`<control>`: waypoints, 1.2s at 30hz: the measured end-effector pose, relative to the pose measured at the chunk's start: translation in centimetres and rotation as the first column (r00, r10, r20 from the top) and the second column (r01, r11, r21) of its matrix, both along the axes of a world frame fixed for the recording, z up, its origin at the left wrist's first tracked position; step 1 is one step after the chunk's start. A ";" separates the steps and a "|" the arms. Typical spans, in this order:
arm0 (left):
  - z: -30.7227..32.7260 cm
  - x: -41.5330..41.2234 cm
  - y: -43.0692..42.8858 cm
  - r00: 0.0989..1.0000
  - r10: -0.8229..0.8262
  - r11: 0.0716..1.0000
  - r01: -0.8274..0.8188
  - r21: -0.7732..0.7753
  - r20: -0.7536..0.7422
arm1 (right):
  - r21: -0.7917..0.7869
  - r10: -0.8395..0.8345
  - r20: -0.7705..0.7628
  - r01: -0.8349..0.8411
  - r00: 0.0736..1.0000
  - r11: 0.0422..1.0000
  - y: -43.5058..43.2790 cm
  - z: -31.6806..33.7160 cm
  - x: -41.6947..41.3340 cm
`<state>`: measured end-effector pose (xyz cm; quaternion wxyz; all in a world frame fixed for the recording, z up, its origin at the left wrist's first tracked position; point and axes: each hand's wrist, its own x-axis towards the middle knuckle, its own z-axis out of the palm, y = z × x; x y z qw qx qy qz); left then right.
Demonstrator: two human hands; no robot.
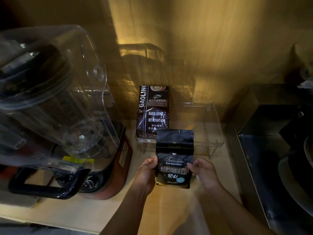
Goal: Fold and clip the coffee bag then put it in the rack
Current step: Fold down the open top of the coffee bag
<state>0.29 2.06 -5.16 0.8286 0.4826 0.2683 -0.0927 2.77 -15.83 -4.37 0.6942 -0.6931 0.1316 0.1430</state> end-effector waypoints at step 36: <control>0.4 -0.6 0.8 0.939 -0.319 0.909 0.266 0.322 0.126 | 0.108 0.132 -0.065 -0.125 0.989 0.986 1.0 0.9 -0.7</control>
